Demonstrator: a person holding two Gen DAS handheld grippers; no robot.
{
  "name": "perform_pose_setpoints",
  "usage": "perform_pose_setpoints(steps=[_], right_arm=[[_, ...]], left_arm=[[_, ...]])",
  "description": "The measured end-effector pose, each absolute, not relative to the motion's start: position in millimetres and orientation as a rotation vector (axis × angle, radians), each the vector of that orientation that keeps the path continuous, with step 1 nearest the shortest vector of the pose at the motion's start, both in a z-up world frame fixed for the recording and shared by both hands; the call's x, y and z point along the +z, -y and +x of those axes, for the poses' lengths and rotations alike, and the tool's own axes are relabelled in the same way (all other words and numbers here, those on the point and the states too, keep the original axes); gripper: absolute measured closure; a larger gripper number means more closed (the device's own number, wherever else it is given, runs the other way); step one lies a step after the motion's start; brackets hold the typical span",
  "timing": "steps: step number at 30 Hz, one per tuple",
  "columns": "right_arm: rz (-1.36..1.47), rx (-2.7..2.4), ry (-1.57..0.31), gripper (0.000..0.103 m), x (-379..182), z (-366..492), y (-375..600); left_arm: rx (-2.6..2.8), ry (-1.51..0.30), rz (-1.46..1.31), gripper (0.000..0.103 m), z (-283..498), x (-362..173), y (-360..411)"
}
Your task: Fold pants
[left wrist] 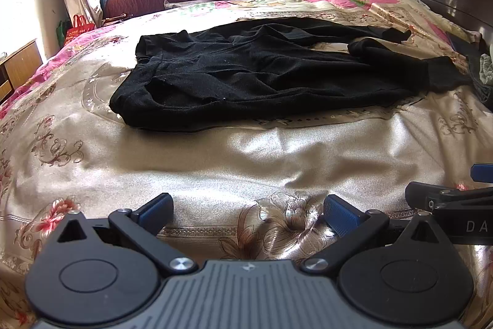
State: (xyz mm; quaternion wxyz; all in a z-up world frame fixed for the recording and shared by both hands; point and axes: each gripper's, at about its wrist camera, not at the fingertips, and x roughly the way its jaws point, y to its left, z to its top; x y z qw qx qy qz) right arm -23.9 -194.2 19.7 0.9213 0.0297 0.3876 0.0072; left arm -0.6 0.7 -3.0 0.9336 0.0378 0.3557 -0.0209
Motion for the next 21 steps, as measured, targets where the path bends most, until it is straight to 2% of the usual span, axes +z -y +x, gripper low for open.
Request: perform_pose_setpoints(steps=[21], right_arm=[[0.063, 0.02, -0.804, 0.001, 18.8, -23.1, 193.9]], left_arm=[[-0.043, -0.728, 0.082, 0.0, -1.2, -5.4, 2.1]])
